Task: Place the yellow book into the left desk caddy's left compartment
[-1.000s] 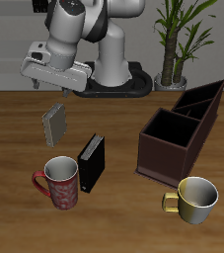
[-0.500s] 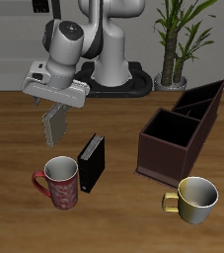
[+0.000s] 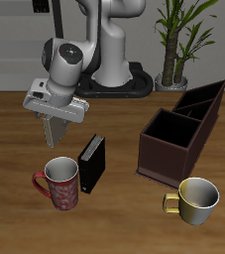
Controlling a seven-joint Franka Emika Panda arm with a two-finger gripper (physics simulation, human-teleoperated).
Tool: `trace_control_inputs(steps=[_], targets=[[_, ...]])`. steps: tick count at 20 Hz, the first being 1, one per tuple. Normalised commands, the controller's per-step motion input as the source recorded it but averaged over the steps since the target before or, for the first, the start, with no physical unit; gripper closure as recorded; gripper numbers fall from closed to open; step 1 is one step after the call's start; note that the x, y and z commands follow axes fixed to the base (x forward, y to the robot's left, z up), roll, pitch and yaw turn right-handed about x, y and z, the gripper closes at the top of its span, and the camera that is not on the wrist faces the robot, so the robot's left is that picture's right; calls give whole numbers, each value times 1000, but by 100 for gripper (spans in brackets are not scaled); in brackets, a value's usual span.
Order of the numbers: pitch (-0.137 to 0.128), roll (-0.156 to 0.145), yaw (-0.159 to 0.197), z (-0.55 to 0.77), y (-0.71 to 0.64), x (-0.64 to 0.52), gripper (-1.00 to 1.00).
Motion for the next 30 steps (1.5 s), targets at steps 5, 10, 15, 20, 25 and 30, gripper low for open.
trace_control_inputs(steps=[5,10,15,20,25,30], targets=[[-1,-12,-31,-70,-94,-53,100],[-39,2,-15,336,122,-31,100],[-64,30,13,565,309,52,100],[-22,-7,-7,651,271,118,100],[-57,-8,42,603,238,87,100],[-72,-17,46,863,470,40,100]])
